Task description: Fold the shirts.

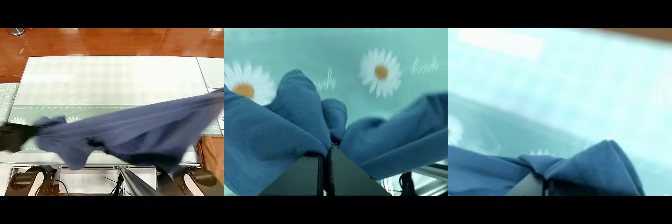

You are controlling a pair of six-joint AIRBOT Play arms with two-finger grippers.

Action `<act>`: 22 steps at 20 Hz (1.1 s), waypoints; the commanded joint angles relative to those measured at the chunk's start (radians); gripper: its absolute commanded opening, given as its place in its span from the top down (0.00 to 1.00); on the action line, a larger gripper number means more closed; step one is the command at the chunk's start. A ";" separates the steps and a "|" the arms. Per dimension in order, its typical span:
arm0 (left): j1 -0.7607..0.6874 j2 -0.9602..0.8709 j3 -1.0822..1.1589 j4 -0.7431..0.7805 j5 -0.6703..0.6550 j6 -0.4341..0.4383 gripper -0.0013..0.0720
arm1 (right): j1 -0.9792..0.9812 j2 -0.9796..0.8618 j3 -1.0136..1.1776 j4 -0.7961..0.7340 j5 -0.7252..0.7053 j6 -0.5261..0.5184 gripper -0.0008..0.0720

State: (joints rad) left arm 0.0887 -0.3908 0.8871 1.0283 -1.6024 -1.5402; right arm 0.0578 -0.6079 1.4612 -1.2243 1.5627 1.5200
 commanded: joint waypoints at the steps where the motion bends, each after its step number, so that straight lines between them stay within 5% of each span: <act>1: 0.000 -0.019 -0.455 -0.175 0.333 0.109 0.96 | -0.001 -0.031 -0.388 -0.010 -0.293 0.009 0.96; 5: 0.000 -0.276 -0.506 -0.366 0.705 0.286 0.96 | -0.001 -0.342 -0.402 -0.030 -0.507 0.043 0.96; 10: -0.023 -0.694 -0.253 -0.427 0.753 0.377 0.89 | -0.001 -0.760 -0.105 0.127 -0.601 0.047 0.93; 11: -0.029 -0.761 -0.183 -0.426 0.740 0.377 0.52 | -0.007 -0.827 -0.034 0.156 -0.595 0.058 0.58; 12: -0.027 -0.813 -0.117 -0.425 0.699 0.373 0.04 | -0.021 -0.875 0.024 0.194 -0.569 0.057 0.13; 16: 0.125 -0.892 0.153 -0.137 0.332 0.272 0.02 | -0.206 -0.891 0.140 0.182 -0.303 -0.009 0.13; 19: 0.312 -0.819 0.097 0.038 0.243 0.214 0.02 | -0.384 -0.819 0.065 -0.007 -0.086 -0.045 0.14; 22: 0.444 -0.726 -0.161 -0.091 0.282 0.244 0.02 | -0.518 -0.645 -0.308 0.051 -0.245 -0.031 0.14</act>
State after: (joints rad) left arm 0.4133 -1.1717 0.8642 0.9623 -1.2858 -1.2984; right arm -0.3332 -1.3666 1.3853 -1.1740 1.3441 1.4994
